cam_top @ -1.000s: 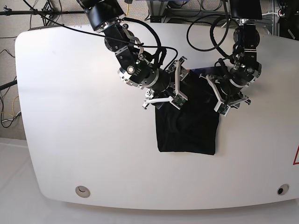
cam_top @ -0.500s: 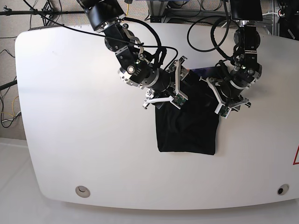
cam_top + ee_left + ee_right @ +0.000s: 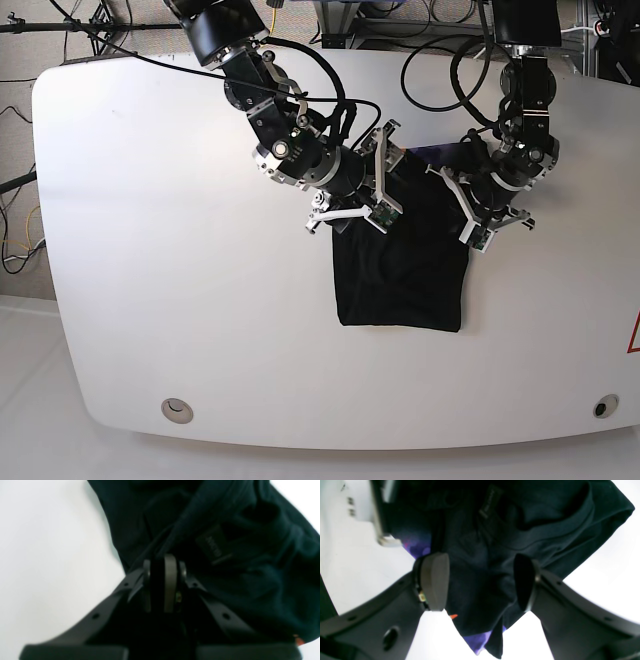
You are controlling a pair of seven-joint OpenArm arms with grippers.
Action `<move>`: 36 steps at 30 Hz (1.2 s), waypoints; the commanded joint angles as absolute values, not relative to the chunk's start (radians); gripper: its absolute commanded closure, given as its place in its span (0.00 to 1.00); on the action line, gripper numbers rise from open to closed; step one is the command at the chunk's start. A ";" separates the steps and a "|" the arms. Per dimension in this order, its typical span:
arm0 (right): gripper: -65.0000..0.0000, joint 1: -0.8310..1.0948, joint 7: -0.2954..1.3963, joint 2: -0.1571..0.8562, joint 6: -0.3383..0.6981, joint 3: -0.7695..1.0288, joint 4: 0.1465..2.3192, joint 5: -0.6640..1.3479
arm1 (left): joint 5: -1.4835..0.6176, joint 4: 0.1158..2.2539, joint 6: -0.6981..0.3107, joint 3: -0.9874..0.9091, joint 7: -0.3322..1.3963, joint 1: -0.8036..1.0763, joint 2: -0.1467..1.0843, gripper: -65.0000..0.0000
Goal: Fold the T-shirt properly
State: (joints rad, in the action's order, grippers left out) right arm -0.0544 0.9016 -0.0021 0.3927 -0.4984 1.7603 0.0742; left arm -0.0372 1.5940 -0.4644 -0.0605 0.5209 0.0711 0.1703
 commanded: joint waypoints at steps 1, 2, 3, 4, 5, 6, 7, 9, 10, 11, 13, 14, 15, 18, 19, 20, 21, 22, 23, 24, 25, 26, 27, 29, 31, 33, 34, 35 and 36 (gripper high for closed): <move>0.39 -0.071 0.880 -0.008 0.390 -0.496 1.781 0.079 | -0.042 1.580 -0.463 -0.062 0.496 0.044 0.177 0.93; 0.39 -0.071 0.880 -0.008 0.390 -0.496 1.781 0.079 | -0.042 1.572 -0.463 -0.062 0.496 0.041 0.177 0.93; 0.39 -0.071 0.880 -0.008 0.390 -0.496 1.781 0.079 | -0.042 1.566 -0.463 -0.062 0.496 0.041 0.177 0.93; 0.39 -0.071 0.880 -0.008 0.390 -0.496 1.779 0.079 | -0.044 1.564 -0.463 -0.062 0.496 0.041 0.177 0.93; 0.39 -0.071 0.880 -0.008 0.390 -0.496 1.779 0.079 | -0.044 1.563 -0.463 -0.062 0.495 0.041 0.177 0.93; 0.39 -0.071 0.880 -0.008 0.390 -0.496 1.779 0.079 | -0.044 1.566 -0.463 -0.062 0.495 0.041 0.177 0.93; 0.39 -0.071 0.880 -0.008 0.390 -0.496 1.779 0.079 | -0.044 1.569 -0.463 -0.062 0.495 0.041 0.177 0.93; 0.39 -0.071 0.880 -0.008 0.390 -0.496 1.779 0.077 | -0.044 1.581 -0.463 -0.064 0.495 0.039 0.177 0.93; 0.39 -0.071 0.880 -0.008 0.390 -0.496 1.779 0.077 | -0.044 1.590 -0.463 -0.064 0.495 0.039 0.177 0.93; 0.39 -0.071 0.880 -0.008 0.390 -0.496 1.779 0.077 | -0.044 1.598 -0.463 -0.064 0.495 0.038 0.177 0.93; 0.39 -0.071 0.880 -0.008 0.390 -0.496 1.779 0.077 | -0.044 1.618 -0.463 -0.064 0.496 0.035 0.179 0.93; 0.39 -0.071 0.880 -0.008 0.390 -0.496 1.779 0.077 | -0.044 1.629 -0.463 -0.064 0.498 0.035 0.182 0.93; 0.39 -0.071 0.880 -0.008 0.390 -0.496 1.779 0.077 | -0.042 1.643 -0.463 -0.064 0.501 0.035 0.191 0.93; 0.39 -0.071 0.880 -0.008 0.390 -0.496 1.779 0.077 | -0.042 1.672 -0.463 -0.062 0.501 0.025 0.197 0.93; 0.39 -0.071 0.880 -0.008 0.390 -0.496 1.779 0.077 | -0.042 1.678 -0.463 -0.062 0.503 0.019 0.197 0.93; 0.39 -0.071 0.880 -0.008 0.390 -0.496 1.779 0.077 | -0.042 1.681 -0.464 -0.062 0.503 0.010 0.197 0.93; 0.39 -0.071 0.880 -0.008 0.390 -0.496 1.779 0.077 | -0.042 1.681 -0.464 -0.062 0.503 0.002 0.197 0.93; 0.39 -0.071 0.880 -0.008 0.390 -0.496 1.778 0.077 | -0.042 1.681 -0.466 -0.062 0.503 -0.002 0.197 0.93; 0.39 -0.071 0.880 -0.008 0.390 -0.496 1.778 0.077 | -0.042 1.679 -0.475 -0.062 0.503 -0.012 0.197 0.93; 0.39 -0.071 0.880 -0.008 0.390 -0.496 1.778 0.077 | -0.042 1.678 -0.486 -0.062 0.503 -0.019 0.199 0.93; 0.39 -0.071 0.880 -0.008 0.390 -0.496 1.778 0.077 | -0.042 1.676 -0.499 -0.062 0.503 -0.030 0.199 0.93; 0.39 -0.071 0.880 -0.008 0.390 -0.496 1.778 0.077 | -0.042 1.675 -0.519 -0.062 0.503 -0.042 0.199 0.93; 0.39 -0.071 0.880 -0.008 0.390 -0.496 1.778 0.077 | -0.042 1.673 -0.529 -0.062 0.503 -0.047 0.199 0.93; 0.39 -0.070 0.880 -0.008 0.390 -0.496 1.778 0.077 | -0.042 1.667 -0.545 -0.062 0.503 -0.059 0.199 0.93; 0.39 -0.070 0.880 -0.008 0.390 -0.496 1.778 0.077 | -0.042 1.653 -0.552 -0.062 0.503 -0.074 0.197 0.93; 0.39 -0.062 0.880 -0.008 0.390 -0.496 1.778 0.077 | -0.042 1.635 -0.555 -0.062 0.503 -0.090 0.197 0.93; 0.39 -0.059 0.880 -0.008 0.390 -0.496 1.778 0.076 | -0.042 1.624 -0.555 -0.062 0.501 -0.097 0.197 0.93; 0.39 -0.058 0.880 -0.008 0.390 -0.496 1.778 0.076 | -0.042 1.607 -0.555 -0.062 0.498 -0.107 0.197 0.93; 0.39 -0.056 0.880 -0.008 0.390 -0.496 1.778 0.076 | -0.042 1.592 -0.555 -0.062 0.496 -0.116 0.197 0.93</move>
State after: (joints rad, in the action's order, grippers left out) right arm -0.0486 0.8993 -0.0025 0.3923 -0.4984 1.7603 0.0734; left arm -0.0319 1.6039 -0.5549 -0.0589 0.5243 -0.0830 0.1925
